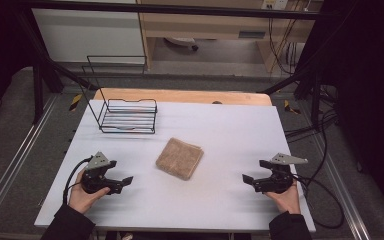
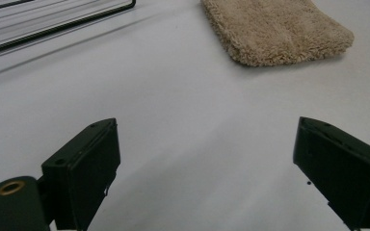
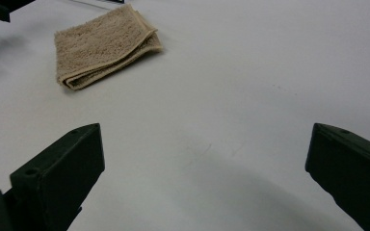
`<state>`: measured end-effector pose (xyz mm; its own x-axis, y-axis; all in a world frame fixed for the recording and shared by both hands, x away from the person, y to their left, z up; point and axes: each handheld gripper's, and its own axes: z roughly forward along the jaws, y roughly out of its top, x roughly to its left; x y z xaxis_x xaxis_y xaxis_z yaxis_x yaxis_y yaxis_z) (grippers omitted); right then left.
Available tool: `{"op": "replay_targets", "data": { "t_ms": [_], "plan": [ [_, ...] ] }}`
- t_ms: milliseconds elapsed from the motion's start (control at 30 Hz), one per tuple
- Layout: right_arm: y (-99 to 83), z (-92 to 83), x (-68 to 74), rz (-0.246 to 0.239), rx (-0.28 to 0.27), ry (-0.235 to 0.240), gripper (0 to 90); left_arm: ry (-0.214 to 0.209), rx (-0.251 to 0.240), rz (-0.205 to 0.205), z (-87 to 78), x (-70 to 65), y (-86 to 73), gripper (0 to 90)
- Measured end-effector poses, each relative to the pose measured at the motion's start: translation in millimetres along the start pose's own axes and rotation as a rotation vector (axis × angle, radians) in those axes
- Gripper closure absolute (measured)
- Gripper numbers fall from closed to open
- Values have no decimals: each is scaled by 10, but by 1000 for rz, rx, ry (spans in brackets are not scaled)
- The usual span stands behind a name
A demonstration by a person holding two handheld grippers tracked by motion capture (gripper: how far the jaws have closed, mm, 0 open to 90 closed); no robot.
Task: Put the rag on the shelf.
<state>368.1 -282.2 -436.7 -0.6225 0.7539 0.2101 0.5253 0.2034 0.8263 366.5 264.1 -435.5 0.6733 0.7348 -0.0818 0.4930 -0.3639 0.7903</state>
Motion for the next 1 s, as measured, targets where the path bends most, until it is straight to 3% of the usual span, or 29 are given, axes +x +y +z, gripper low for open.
{"op": "replay_targets", "data": {
  "t_ms": [400, 833, 1000],
  "plan": [
    [1, 11, 5, -11, 7, -3, 6, 24, 16, -22, 180, -156, 195, 177],
    [-1, 20, 13, -11, 15, -5, 7, 37, 64, -30, 503, -280, 460, 346],
    [-2, 24, 11, -15, 15, -6, 7, 35, 58, -53, 631, -313, 537, 415]
  ]
}}
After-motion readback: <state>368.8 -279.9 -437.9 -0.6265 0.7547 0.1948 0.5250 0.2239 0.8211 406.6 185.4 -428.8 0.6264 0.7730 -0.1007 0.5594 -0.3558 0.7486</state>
